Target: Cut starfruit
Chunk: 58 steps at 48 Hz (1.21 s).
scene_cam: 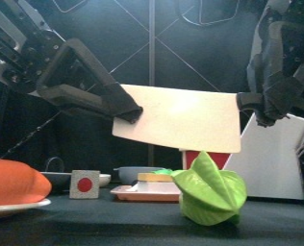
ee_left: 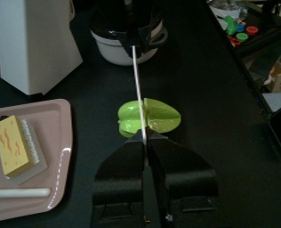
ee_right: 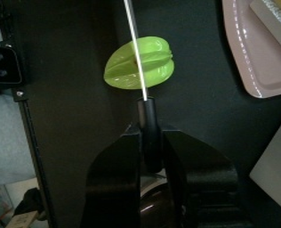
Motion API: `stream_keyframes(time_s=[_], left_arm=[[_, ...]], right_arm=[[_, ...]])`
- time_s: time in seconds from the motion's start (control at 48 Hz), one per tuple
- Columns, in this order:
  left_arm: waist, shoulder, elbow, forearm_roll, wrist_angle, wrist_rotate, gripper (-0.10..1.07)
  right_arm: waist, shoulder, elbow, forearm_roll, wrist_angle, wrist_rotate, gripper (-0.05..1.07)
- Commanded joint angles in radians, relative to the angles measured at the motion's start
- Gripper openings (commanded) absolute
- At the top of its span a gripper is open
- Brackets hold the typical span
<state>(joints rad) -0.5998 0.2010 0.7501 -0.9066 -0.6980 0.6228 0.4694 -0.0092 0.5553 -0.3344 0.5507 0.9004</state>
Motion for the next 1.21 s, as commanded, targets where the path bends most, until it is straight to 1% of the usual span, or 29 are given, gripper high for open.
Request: stream_keyframes(time_s=[0.0,0.271,0.938,1.188], left_arm=[[-0.025,-0.011,-0.011,-0.002,-0.002,0.002,0.38],[-0.031,-0.002,-0.020,-0.003,0.009,0.002,0.38],[-0.026,0.029,-0.031,-0.003,0.026,0.002,0.38],[-0.023,0.048,-0.029,-0.009,0.026,0.002,0.38]], right_arm=[[0.006,-0.017,-0.009,0.005,0.008,0.003,0.44],[0.018,-0.014,-0.011,0.017,0.008,0.002,0.44],[0.012,0.015,-0.008,0.011,0.008,0.002,0.44],[0.008,0.040,-0.011,0.011,0.018,0.002,0.44]])
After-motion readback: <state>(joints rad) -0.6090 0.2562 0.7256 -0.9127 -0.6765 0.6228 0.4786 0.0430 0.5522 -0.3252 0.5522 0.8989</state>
